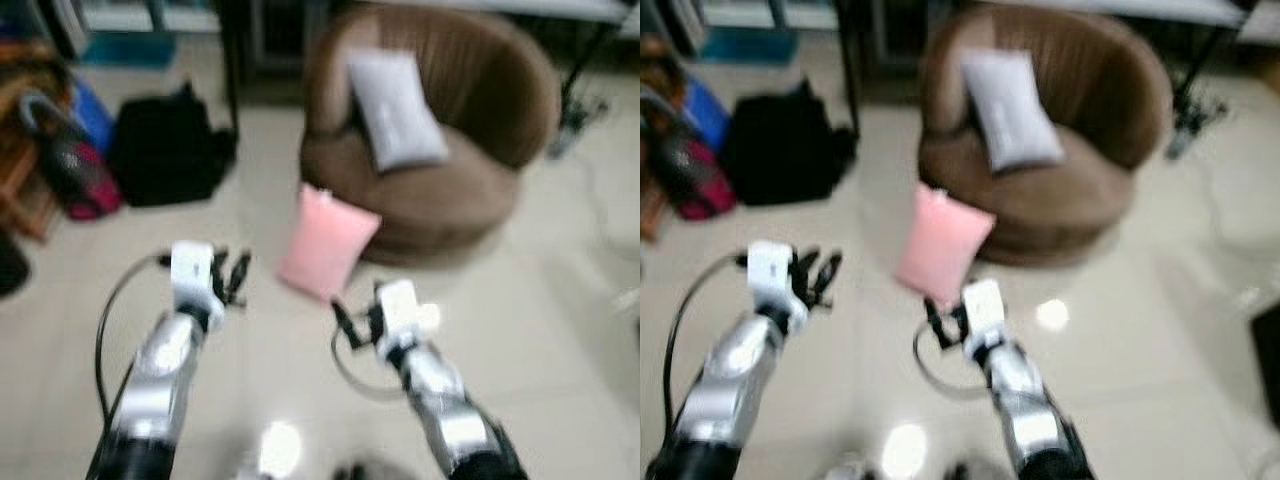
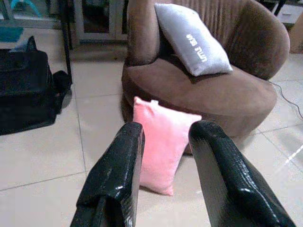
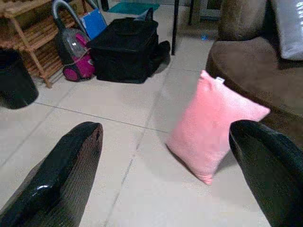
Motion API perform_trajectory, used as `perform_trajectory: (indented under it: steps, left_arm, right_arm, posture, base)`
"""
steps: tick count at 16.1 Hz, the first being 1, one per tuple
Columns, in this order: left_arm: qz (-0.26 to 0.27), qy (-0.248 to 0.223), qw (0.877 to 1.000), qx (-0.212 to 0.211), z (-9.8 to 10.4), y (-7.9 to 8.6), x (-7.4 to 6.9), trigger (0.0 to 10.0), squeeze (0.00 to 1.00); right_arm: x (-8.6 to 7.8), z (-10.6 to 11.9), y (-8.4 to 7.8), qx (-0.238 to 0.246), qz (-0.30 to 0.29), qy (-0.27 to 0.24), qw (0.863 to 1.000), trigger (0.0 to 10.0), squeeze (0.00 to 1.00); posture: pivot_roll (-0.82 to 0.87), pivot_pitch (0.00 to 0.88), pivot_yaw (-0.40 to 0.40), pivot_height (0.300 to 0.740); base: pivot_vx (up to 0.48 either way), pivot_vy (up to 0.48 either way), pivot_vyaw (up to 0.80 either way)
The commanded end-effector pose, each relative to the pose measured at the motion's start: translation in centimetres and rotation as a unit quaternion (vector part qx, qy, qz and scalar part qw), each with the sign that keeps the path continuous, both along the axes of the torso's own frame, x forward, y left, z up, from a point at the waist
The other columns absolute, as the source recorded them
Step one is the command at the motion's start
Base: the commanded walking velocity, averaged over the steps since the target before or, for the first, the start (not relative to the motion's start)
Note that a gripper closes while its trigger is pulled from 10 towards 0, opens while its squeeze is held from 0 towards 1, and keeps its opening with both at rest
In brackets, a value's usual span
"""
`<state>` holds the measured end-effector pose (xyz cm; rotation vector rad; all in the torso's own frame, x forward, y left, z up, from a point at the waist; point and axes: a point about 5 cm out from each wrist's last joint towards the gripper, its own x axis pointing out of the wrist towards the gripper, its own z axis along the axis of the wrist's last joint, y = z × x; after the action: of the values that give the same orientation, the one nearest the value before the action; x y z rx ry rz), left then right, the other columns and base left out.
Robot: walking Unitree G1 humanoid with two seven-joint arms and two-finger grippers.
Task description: Move the pillow to the sofa from floor
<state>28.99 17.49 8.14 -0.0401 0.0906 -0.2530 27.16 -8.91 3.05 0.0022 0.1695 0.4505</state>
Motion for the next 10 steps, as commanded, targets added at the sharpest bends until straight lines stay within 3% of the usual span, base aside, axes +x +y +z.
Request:
perform_trajectory:
  steps: [1, 3, 6, 10]
  left_arm:
    - [-0.021, 0.0, 1.0, -0.009, 0.0, -1.0, -0.2, 10.0, 0.0]
    - [-0.023, 0.011, 1.0, -0.012, -0.2, -1.0, -0.3, 10.0, 0.0]
    - [-0.019, 0.027, 0.999, -0.002, -0.7, -0.9, -0.3, 10.0, 0.0]
    - [-0.009, 0.043, 0.999, -0.004, -1.0, -0.7, -0.2, 10.0, 0.0]
  right_arm:
    - [-0.4, -0.5, -1.1, -0.003, -0.012, 0.012, 1.0, 10.0, 0.0]
    - [-0.7, -0.6, -1.2, -0.003, -0.008, 0.009, 1.0, 10.0, 0.0]
    - [-0.8, -0.5, -1.3, 0.005, -0.011, 0.006, 1.0, 10.0, 0.0]
    - [-1.0, -0.5, -1.4, 0.006, -0.013, 0.006, 1.0, 10.0, 0.0]
  posture:
    - [-0.01, 0.13, -0.064, 0.74]
    - [-0.01, 0.133, -0.064, 0.74]
    - [-0.01, 0.135, -0.063, 0.74]
    - [-0.02, 0.138, -0.062, 0.74]
  base:
    - [0.0, 0.469, 0.0]
    - [0.0, 0.448, 0.0]
    - [0.329, 0.345, 0.0]
    - [0.438, 0.0, 0.0]
